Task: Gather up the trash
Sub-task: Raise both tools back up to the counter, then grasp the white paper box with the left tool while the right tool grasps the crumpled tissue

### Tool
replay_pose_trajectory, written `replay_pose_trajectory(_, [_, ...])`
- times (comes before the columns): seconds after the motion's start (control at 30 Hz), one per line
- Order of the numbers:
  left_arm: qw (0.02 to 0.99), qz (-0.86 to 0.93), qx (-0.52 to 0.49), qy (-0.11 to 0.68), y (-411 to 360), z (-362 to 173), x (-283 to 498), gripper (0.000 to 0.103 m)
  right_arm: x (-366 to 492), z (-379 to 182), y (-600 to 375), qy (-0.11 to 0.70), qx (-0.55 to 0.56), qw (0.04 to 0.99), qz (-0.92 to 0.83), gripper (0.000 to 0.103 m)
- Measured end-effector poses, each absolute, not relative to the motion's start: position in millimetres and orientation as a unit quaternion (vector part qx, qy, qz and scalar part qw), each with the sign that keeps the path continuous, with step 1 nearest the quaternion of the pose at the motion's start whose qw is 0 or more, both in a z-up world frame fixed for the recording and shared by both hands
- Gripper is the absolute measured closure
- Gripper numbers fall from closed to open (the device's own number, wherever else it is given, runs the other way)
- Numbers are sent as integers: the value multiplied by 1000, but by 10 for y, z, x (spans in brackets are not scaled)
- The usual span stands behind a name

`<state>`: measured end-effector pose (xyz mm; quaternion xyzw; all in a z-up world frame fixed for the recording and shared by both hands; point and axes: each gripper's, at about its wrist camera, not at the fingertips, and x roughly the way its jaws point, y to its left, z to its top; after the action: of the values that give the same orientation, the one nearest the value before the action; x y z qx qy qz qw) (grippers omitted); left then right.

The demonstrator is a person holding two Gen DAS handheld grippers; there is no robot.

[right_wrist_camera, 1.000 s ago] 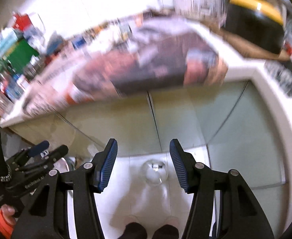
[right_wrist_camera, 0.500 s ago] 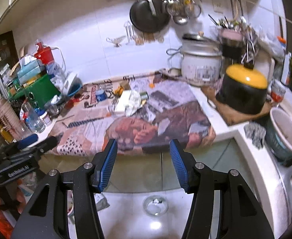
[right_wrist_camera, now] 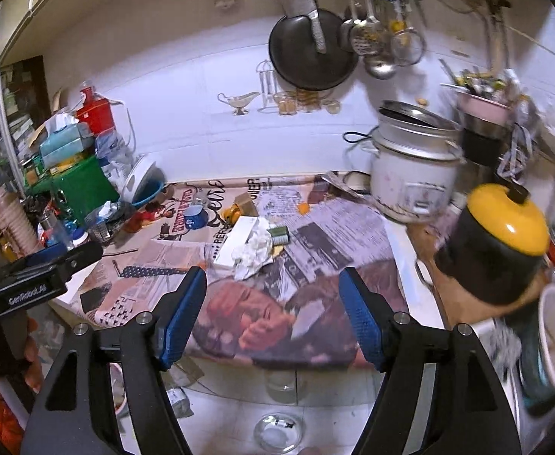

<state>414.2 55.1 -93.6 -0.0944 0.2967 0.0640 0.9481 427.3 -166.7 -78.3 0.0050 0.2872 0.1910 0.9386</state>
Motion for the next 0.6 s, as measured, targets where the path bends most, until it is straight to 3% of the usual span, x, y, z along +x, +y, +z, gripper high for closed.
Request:
replay_pose_trajectory(0.33, [941,125,-70,307,347,-979,4905,11,5224,-984,-1675,328,-13,911,249,34])
replay_pose_trajectory(0.6, [934,105,-68,336,663,-1225,5514,11,5797,-1259,-1345,373,-21,895,246,34])
